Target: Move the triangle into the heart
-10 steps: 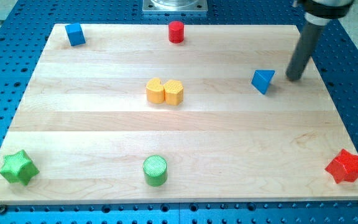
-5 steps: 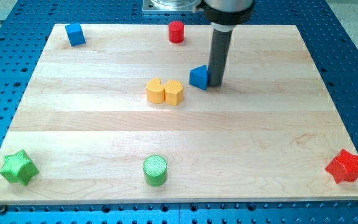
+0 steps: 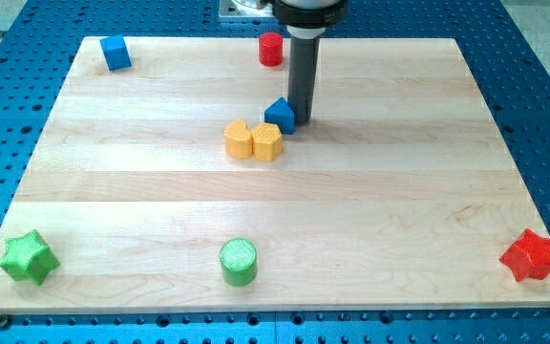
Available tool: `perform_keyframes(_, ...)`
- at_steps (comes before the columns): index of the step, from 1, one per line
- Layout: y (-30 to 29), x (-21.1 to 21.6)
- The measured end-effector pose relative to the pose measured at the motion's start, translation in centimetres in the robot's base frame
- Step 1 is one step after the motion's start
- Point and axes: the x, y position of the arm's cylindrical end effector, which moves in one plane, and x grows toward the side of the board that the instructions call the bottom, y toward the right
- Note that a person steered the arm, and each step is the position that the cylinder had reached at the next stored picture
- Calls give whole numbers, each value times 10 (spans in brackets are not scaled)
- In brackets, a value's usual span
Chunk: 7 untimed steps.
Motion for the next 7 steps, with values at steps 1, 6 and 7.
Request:
perform_keyframes(1,-22,-3)
perform_keyframes(6,-122,-34)
perform_keyframes(7,-208,-34)
